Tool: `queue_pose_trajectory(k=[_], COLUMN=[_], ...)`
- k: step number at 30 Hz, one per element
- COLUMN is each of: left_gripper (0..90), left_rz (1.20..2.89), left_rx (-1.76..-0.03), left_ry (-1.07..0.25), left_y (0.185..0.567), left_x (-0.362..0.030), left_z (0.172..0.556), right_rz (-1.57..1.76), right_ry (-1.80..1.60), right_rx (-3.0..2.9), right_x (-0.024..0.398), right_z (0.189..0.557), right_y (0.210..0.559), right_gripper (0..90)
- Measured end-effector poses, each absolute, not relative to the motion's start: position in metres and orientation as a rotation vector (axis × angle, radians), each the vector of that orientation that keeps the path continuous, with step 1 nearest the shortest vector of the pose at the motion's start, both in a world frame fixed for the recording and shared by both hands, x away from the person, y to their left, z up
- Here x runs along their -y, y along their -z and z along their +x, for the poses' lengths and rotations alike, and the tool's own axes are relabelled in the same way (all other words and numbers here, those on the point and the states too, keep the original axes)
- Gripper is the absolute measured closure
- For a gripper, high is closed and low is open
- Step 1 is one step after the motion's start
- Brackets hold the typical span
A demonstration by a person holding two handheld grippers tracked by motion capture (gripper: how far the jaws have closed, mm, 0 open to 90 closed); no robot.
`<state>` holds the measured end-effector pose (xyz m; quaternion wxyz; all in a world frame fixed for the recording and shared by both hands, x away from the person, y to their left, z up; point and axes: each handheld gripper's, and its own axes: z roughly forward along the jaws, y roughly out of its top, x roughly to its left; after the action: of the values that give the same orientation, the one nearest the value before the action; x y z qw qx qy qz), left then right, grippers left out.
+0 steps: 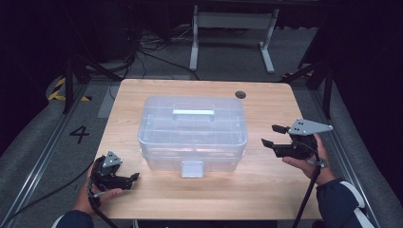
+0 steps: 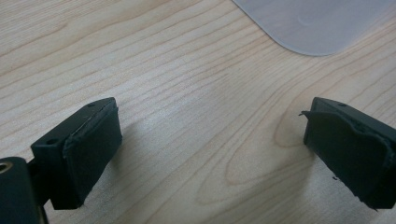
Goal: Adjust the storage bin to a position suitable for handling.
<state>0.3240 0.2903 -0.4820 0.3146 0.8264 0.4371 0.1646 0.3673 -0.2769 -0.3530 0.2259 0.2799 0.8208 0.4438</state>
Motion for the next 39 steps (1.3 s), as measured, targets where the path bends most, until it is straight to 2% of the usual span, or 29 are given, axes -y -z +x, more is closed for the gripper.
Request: queue_pose_trajectory(k=[18,36,39], left_gripper=[4.6,4.6,4.6], left_rz=[2.178,2.174,2.178], left_rx=[-1.152,-1.154,-1.152], left_ry=[-0.433,-0.432,-0.433], left_y=[0.482,0.482,0.482], left_x=[-0.29,-0.29,-0.29], left_z=[0.324,0.324,0.324], right_rz=[0.625,0.54,0.512], right_ry=[-1.279,-1.297,-1.296], right_rx=[-2.265,-2.322,-2.335], right_x=[0.23,0.183,0.175], right_z=[0.385,0.401,0.401], right_y=[0.317,0.312,0.311], right_gripper=[41.8,43.4,45.9])
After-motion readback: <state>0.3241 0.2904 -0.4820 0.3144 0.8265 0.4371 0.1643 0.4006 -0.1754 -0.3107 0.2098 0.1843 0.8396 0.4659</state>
